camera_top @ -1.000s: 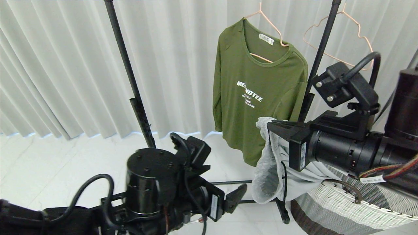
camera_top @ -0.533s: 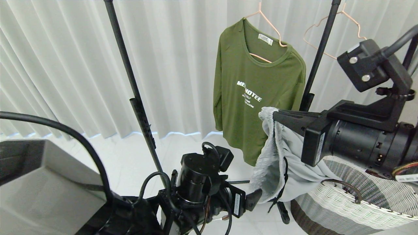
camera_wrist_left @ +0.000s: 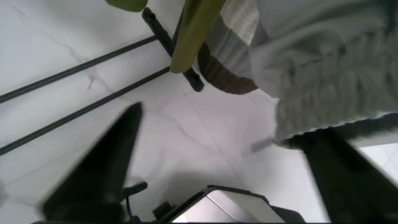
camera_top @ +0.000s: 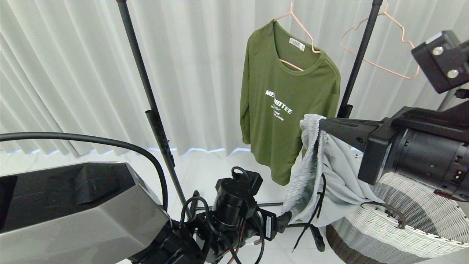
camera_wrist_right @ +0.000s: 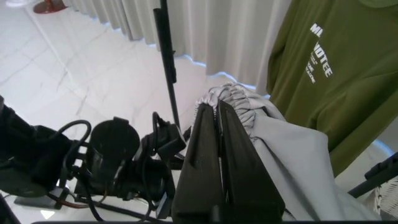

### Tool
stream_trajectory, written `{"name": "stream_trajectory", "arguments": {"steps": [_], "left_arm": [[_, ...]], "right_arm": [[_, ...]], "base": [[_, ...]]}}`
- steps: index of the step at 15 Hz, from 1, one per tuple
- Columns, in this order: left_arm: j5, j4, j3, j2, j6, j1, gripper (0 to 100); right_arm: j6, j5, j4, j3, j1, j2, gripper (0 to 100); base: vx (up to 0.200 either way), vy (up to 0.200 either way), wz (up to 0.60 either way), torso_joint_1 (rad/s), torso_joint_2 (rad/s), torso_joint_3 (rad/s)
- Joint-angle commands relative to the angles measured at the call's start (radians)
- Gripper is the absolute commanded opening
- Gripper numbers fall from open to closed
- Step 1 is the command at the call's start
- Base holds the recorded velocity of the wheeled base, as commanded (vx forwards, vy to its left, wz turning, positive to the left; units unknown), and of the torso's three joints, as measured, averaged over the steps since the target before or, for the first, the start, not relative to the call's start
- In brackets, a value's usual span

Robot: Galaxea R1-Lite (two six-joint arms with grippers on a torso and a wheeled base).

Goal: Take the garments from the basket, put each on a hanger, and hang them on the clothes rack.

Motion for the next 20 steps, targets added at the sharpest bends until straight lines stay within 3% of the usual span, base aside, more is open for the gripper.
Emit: {"name": "stream_trajectory", "arguments": {"steps": [1, 5, 6, 8, 12, 16, 20], "left_arm": [[0.002, 0.001, 0.006, 0.012, 0.000, 0.000, 0], [0.061, 0.000, 0.071, -0.057, 0.041, 0.008, 0], [0.119, -0.002, 0.088, -0.129, 0.119, 0.040, 0], [0.128, 0.020, 0.069, -0.263, 0.129, 0.068, 0], [0.131, 0.310, -0.090, -0.562, 0.139, 0.128, 0], [0.130, 0.672, -0.276, -0.781, 0.175, 0.169, 0], [0.131, 0.709, -0.277, -0.855, 0.383, 0.187, 0]], "right_arm": [[0.000, 0.000, -0.001, 0.000, -0.001, -0.007, 0], [-0.003, -0.001, -0.003, 0.006, -0.050, 0.000, 0], [-0.009, -0.001, -0.006, 0.006, -0.093, 0.013, 0], [-0.032, -0.003, -0.015, 0.001, -0.144, 0.031, 0], [-0.068, 0.026, -0.156, -0.002, -0.159, 0.085, 0], [-0.127, 0.058, -0.170, -0.048, -0.156, 0.119, 0], [-0.160, 0.054, -0.162, -0.062, -0.158, 0.095, 0]], "base": [[0.000, 0.000, 0.00, 0.000, 0.00, 0.000], [0.000, 0.000, 0.00, 0.000, 0.00, 0.000], [0.000, 0.000, 0.00, 0.000, 0.00, 0.000], [0.000, 0.000, 0.00, 0.000, 0.00, 0.000], [0.000, 0.000, 0.00, 0.000, 0.00, 0.000], [0.000, 0.000, 0.00, 0.000, 0.00, 0.000], [0.000, 0.000, 0.00, 0.000, 0.00, 0.000]]}}
